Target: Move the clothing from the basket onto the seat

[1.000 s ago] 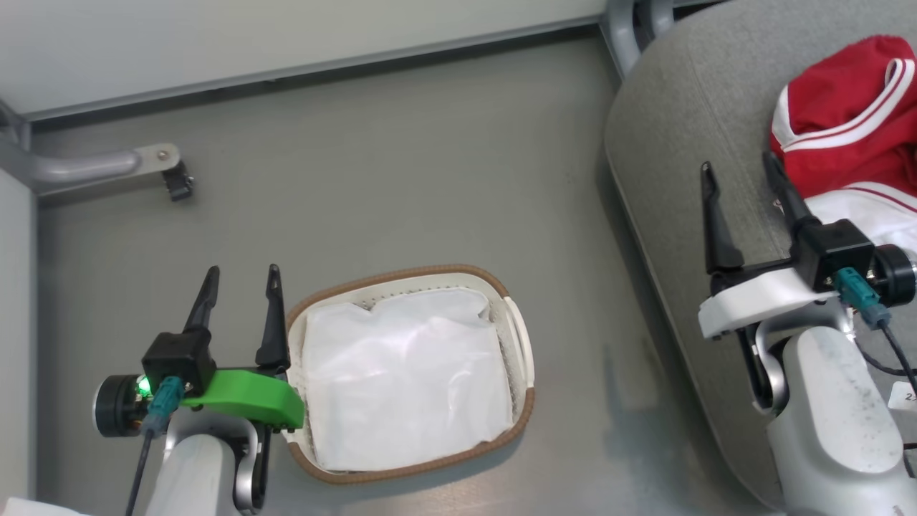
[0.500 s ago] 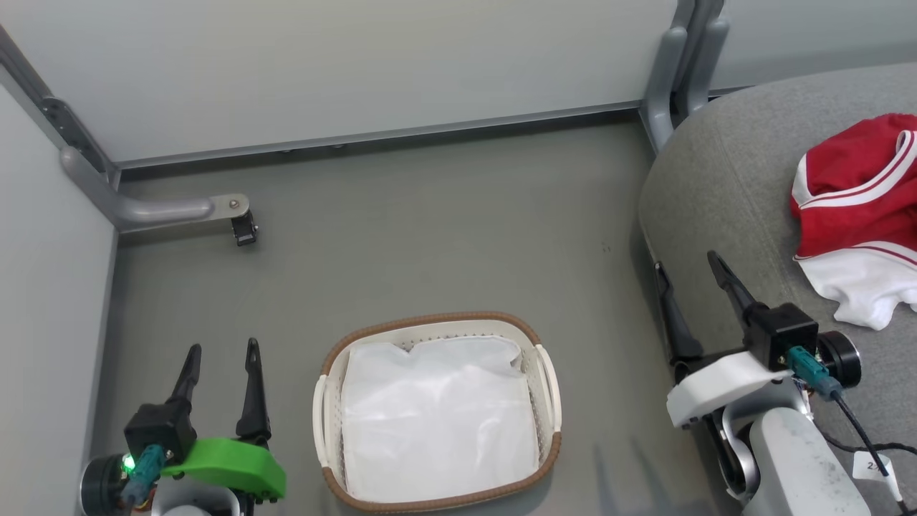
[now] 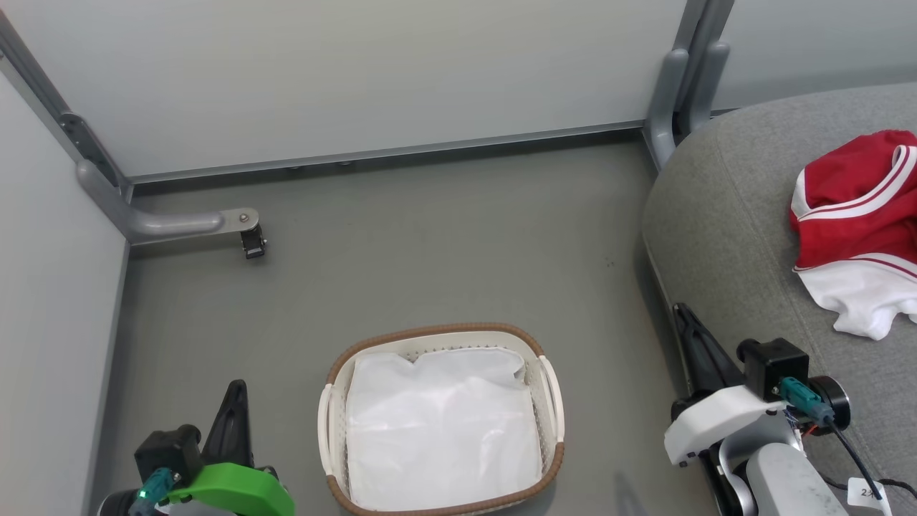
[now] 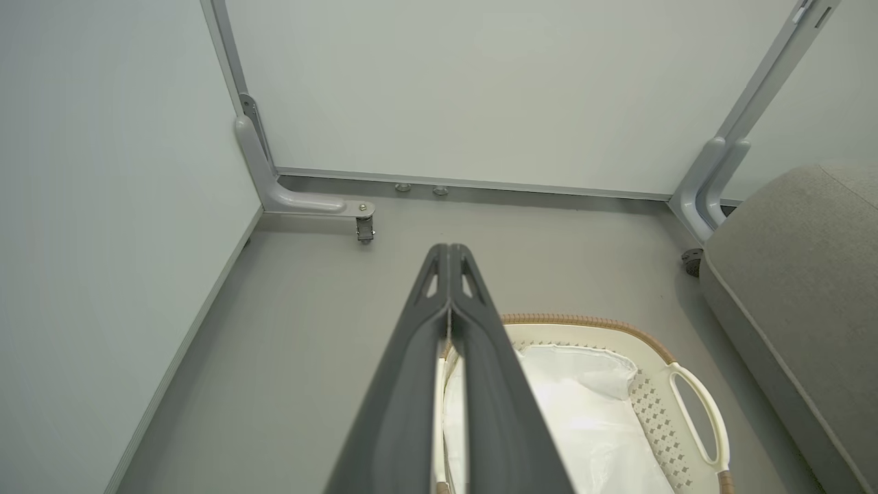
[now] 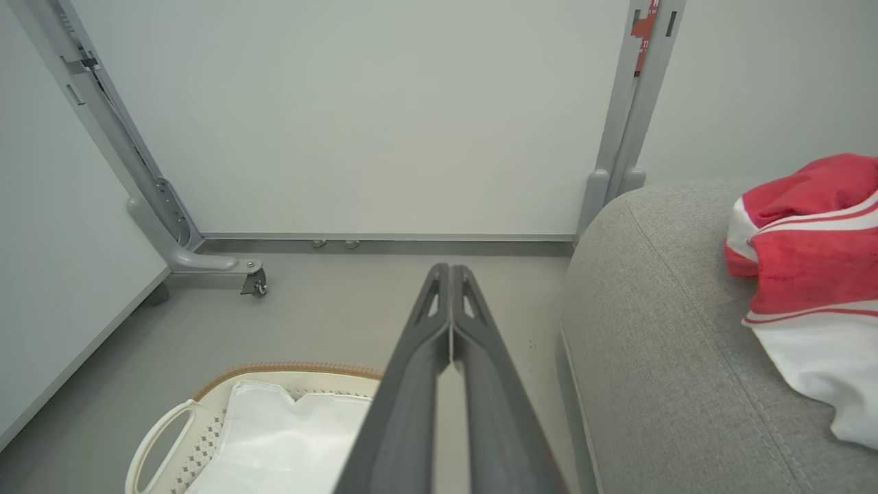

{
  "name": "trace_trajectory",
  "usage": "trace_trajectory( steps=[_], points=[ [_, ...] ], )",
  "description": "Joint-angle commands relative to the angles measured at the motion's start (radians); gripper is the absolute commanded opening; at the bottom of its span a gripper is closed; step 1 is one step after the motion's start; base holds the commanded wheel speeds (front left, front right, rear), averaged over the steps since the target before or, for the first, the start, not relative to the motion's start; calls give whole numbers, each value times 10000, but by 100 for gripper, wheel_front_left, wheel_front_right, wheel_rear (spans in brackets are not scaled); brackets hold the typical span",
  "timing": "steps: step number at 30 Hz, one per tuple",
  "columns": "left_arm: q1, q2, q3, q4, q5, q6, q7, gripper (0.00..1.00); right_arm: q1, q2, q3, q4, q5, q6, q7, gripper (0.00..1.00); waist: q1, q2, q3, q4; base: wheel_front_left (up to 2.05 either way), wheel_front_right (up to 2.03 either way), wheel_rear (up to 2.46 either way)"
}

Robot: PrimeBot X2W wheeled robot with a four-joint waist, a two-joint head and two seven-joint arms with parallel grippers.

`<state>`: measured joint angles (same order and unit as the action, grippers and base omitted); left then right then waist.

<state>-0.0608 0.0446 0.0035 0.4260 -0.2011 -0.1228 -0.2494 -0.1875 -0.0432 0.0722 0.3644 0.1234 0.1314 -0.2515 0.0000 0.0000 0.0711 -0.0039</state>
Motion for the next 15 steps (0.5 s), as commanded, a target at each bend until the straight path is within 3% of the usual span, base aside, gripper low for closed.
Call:
trace_trajectory(
  steps=[1,15],
  points=[
    [-125,31,131,-139,-483,-4,127,0,-139,-19,-106,-157,514,0,108,0,0,0,-8,1,0,0,0],
    [-147,39,264,-520,-3032,-19,740,0,60,-31,-419,-401,3188,-2,751,0,0,0,-84,5,0,0,0]
  ],
)
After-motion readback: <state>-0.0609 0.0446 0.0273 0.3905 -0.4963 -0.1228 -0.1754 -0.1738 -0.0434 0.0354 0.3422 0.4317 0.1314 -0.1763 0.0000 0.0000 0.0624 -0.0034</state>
